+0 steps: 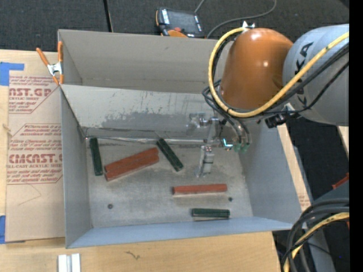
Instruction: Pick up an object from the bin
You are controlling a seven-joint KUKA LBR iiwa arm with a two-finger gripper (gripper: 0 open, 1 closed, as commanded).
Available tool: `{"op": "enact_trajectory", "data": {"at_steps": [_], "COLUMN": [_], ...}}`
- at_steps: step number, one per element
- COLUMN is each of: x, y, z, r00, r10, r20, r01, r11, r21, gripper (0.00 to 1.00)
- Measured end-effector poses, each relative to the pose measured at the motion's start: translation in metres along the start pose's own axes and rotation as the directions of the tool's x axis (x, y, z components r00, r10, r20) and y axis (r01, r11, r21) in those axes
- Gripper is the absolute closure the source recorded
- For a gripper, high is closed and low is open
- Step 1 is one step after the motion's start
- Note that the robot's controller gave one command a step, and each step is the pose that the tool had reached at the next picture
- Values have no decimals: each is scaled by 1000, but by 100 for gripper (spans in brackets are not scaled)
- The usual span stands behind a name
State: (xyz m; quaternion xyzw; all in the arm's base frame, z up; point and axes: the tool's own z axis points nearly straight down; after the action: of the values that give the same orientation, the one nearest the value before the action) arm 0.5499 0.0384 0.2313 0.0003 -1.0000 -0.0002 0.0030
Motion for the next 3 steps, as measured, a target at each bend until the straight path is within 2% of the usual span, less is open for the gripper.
{"op": "enact_trajectory", "data": {"at_steps": [1, 2, 3], "x": [35, 46, 44], "y": [9, -45, -41], "z": [104, 165, 161], "r00": [992, 998, 998], "r10": [124, 62, 58], "r20": [-3, -1, 6], "r01": [-124, -62, -58], "r11": [992, 998, 998], "r21": [0, 2, -1], "gripper": [0, 0, 100]}}
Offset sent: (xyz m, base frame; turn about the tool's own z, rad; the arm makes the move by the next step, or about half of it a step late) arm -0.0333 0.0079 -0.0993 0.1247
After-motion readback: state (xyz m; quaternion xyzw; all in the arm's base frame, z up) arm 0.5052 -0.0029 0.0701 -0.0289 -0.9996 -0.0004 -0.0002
